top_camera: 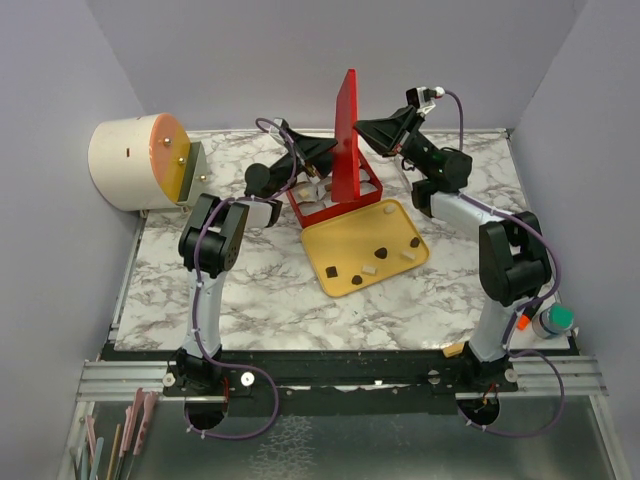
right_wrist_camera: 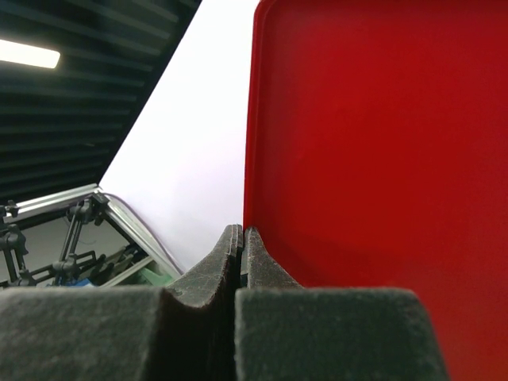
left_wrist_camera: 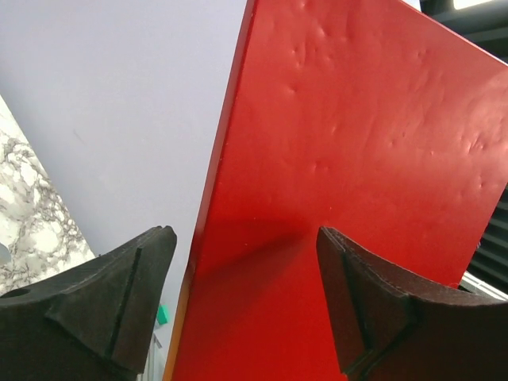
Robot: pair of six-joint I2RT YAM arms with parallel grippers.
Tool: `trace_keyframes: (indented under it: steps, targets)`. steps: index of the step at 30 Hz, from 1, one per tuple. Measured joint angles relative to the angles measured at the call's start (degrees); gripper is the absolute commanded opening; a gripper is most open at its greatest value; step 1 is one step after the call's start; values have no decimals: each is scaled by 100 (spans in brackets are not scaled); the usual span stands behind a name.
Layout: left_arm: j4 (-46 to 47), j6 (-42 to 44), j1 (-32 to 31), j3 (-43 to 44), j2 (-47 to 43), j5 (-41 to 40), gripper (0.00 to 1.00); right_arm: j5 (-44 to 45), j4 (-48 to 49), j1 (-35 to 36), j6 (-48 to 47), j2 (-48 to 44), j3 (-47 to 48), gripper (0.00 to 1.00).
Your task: Pack the chocolate
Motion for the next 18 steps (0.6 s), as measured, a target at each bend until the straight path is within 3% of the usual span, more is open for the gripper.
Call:
trace_keyframes:
  steps: [3, 9, 18]
  targets:
    - [0, -4, 11, -24, -24, 24, 67, 39, 0, 0, 11, 2, 2, 0]
    - [-7, -20, 15, -131, -122, 31, 58, 103, 15, 0, 68, 9, 2, 0]
    - [-13, -20, 55, -236, -195, 31, 57, 245, 31, 0, 136, 11, 2, 0]
